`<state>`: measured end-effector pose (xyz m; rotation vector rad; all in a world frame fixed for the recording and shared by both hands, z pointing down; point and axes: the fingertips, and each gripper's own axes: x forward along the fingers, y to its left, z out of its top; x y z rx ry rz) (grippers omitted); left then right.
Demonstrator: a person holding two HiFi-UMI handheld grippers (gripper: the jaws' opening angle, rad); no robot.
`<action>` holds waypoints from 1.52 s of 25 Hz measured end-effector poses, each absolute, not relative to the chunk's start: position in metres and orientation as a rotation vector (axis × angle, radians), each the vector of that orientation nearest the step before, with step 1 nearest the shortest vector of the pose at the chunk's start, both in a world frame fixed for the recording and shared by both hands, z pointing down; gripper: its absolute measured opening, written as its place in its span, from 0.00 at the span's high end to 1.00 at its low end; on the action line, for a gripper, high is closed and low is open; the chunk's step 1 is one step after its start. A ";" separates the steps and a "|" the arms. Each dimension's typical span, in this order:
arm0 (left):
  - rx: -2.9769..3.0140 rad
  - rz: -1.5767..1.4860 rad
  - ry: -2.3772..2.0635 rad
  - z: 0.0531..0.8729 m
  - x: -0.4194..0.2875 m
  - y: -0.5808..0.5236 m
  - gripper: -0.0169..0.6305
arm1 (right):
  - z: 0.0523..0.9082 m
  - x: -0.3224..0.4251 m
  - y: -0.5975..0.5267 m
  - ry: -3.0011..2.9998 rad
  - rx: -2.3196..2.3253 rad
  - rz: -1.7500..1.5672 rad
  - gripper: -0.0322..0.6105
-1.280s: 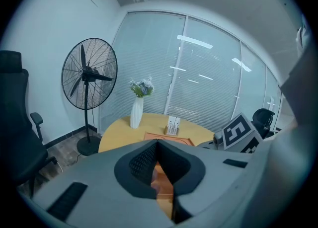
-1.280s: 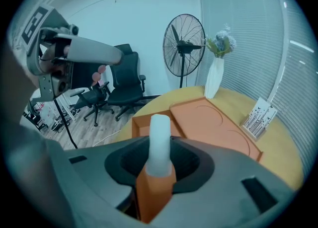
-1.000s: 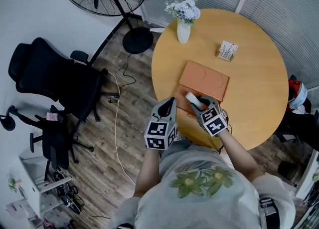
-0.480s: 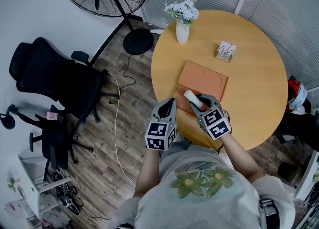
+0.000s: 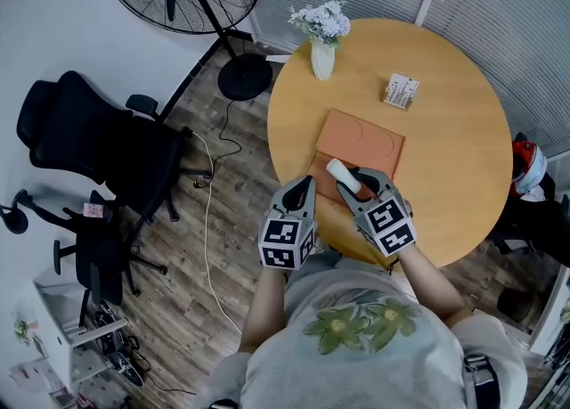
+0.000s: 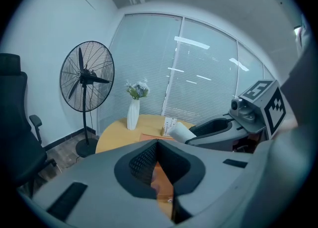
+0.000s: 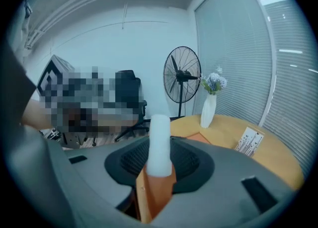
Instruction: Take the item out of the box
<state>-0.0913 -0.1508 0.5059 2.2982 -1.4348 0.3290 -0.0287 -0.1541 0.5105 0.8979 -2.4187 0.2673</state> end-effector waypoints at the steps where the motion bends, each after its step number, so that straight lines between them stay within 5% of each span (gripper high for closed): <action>1: 2.299 0.329 -1.434 0.506 -0.091 -0.151 0.97 | 0.507 -0.029 -0.154 -2.430 0.905 0.262 0.74; 38: 2.332 0.292 -1.426 0.489 -0.092 -0.145 0.97 | 0.434 -0.023 -0.138 -2.656 1.074 0.160 0.75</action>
